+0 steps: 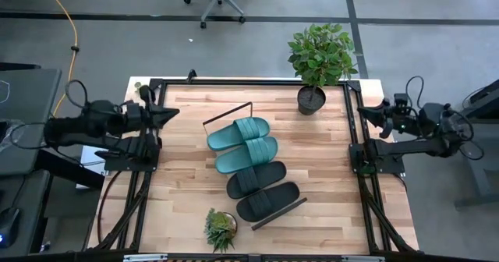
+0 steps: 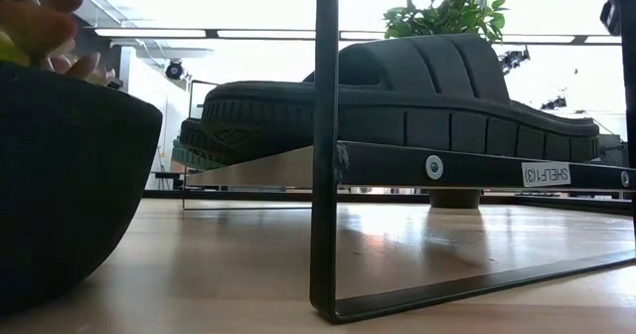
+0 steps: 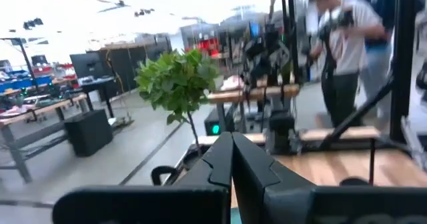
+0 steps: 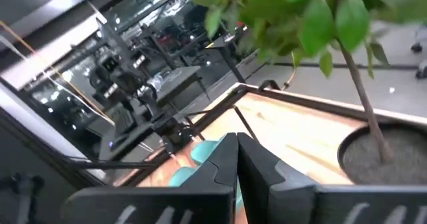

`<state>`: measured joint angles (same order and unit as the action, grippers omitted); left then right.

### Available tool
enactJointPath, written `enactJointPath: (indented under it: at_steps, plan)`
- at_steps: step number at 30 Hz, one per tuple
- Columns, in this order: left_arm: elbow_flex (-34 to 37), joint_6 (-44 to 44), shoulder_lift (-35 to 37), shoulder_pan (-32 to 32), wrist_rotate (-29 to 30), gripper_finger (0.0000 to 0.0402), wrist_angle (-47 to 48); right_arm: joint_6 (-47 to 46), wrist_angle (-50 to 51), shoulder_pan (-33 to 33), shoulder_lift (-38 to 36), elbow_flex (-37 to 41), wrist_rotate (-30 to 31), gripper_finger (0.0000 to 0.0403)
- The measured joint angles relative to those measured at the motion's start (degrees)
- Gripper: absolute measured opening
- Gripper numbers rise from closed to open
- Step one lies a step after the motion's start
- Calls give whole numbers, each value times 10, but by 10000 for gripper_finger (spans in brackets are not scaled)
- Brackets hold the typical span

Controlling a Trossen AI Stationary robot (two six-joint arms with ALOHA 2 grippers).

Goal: Pick and place slides into the shelf
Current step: Return to Home Position

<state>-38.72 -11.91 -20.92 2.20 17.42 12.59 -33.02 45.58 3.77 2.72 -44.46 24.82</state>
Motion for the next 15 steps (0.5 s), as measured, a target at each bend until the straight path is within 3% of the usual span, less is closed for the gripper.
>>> enactJointPath:
  at_steps: [4,10,15]
  plan:
    - [80,31,47,0,-9,0,-22,-36,5,0,-24,26,2,0]
    - [148,71,95,0,-29,0,-28,-47,21,0,-21,24,13,0]
    - [195,97,125,0,-82,0,-43,-56,14,0,-24,24,15,0]
